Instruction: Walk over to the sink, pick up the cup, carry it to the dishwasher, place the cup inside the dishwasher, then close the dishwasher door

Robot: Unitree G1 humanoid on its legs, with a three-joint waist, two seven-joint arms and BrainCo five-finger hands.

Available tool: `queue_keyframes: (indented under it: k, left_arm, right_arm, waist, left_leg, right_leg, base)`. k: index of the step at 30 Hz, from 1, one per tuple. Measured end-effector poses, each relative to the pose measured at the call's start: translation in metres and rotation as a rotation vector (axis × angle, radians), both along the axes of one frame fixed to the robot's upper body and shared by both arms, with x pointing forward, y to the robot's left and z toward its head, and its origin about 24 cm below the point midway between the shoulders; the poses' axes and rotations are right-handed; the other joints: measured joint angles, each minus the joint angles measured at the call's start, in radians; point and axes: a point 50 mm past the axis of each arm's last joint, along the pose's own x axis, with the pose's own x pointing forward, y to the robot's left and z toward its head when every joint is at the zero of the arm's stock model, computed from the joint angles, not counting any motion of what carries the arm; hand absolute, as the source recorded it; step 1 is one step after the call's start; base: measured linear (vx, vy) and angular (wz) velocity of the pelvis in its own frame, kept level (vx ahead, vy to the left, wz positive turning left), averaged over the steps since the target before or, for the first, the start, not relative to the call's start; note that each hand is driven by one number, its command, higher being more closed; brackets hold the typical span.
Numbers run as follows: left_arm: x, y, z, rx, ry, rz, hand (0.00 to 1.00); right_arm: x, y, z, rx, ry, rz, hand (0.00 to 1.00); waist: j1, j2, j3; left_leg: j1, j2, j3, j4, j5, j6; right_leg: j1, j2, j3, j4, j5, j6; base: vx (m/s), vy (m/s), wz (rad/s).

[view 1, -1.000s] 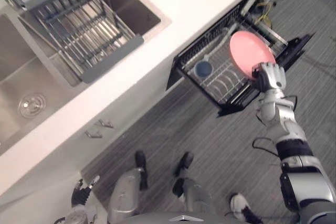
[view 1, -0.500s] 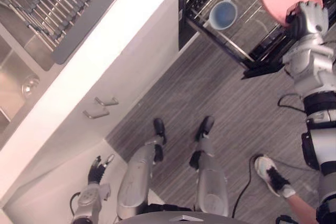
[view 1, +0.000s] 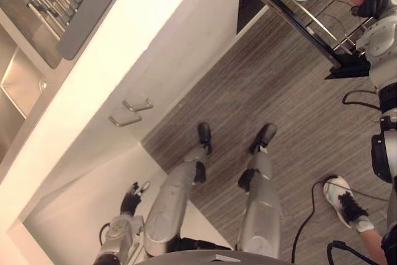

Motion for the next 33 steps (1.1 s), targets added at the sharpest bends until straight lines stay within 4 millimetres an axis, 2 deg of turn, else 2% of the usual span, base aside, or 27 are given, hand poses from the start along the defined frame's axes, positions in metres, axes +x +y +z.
queue_keyframes:
  k: [6,13,17,22,23,26,28,29,31,33]
  left_arm:
    - [0.008,-0.004,0.007,-0.024,-0.055,-0.019,0.00]
    - [0.012,-0.007,0.012,-0.040,-0.099,-0.031,0.00]
    - [0.012,-0.009,0.012,-0.060,-0.109,-0.020,0.00]
    - [0.004,-0.008,0.010,-0.063,-0.104,-0.011,0.00]
    - [0.002,-0.008,0.010,-0.062,-0.104,-0.009,0.00]
    - [-0.002,-0.006,0.008,-0.061,-0.097,0.000,0.00]
    - [-0.007,-0.005,0.005,-0.061,-0.084,0.018,0.00]
    - [-0.009,-0.004,0.004,-0.060,-0.076,0.028,0.00]
    - [-0.016,0.000,0.000,-0.054,-0.049,0.051,0.00]
    - [-0.021,0.001,-0.003,-0.049,-0.029,0.062,0.00]
  right_arm:
    - [-0.001,0.000,0.004,0.034,-0.018,0.002,0.00]
    - [-0.004,-0.001,0.010,0.031,-0.044,0.026,0.00]
    - [-0.009,-0.007,0.014,0.141,-0.099,0.064,0.00]
    - [-0.026,-0.024,0.027,0.355,-0.332,0.133,0.00]
    - [-0.028,-0.027,0.026,0.397,-0.367,0.143,0.00]
    - [-0.041,-0.051,0.006,0.631,-0.507,0.159,0.00]
    - [-0.053,-0.075,-0.021,0.821,-0.583,0.135,0.00]
    - [-0.055,-0.080,-0.028,0.873,-0.603,0.135,1.00]
    - [-0.063,-0.094,-0.058,1.090,-0.685,0.149,1.00]
    - [-0.065,-0.097,-0.080,1.234,-0.721,0.174,1.00]
  waist:
    - [0.008,0.006,-0.004]
    - [0.000,0.018,-0.012]
    - [-0.021,0.019,-0.013]
    - [-0.065,0.019,-0.013]
    - [-0.068,0.019,-0.013]
    - [-0.085,0.017,-0.014]
    - [-0.099,0.012,-0.021]
    - [-0.105,0.009,-0.026]
    - [-0.125,0.002,-0.031]
    - [-0.137,-0.004,-0.048]
  left_leg:
    - [0.028,-0.004,-0.015,-0.071,0.046,-0.009]
    - [0.086,-0.005,-0.028,-0.142,0.084,-0.022]
    - [0.148,-0.006,-0.036,-0.161,0.086,-0.020]
    - [0.222,-0.005,-0.058,-0.178,0.084,-0.023]
    - [0.231,-0.004,-0.058,-0.179,0.082,-0.024]
    - [0.277,-0.002,-0.058,-0.195,0.081,-0.025]
    - [0.294,0.000,-0.052,-0.196,0.075,-0.026]
    - [0.296,0.000,-0.050,-0.196,0.074,-0.027]
    - [0.319,0.003,-0.030,-0.196,0.066,-0.027]
    - [0.324,0.005,-0.018,-0.197,0.060,-0.028]
  right_leg:
    - [-0.021,-0.009,-0.016,0.057,-0.033,0.000]
    - [-0.004,-0.008,-0.024,0.089,-0.063,-0.011]
    - [0.064,0.002,-0.028,0.057,-0.052,0.000]
    - [0.168,0.020,-0.050,-0.008,-0.040,-0.003]
    - [0.179,0.021,-0.050,-0.013,-0.037,0.000]
    - [0.222,0.029,-0.047,-0.027,-0.034,0.008]
    - [0.237,0.031,-0.041,-0.029,-0.038,0.013]
    - [0.237,0.032,-0.038,-0.029,-0.039,0.014]
    - [0.252,0.034,-0.022,-0.028,-0.042,0.017]
    - [0.250,0.037,-0.013,-0.029,-0.045,0.020]
  base:
    - [0.01,0.032,0.08]
    - [0.02,0.008,0.01]
    - [0.03,0.003,-0.02]
    - [0.05,-0.011,0.04]
    - [0.07,-0.036,-0.04]
    - [0.07,-0.040,-0.05]
    - [0.07,-0.045,-0.09]
    - [0.07,-0.050,-0.17]
    - [0.08,-0.047,-0.22]
    - [0.08,-0.048,-0.22]
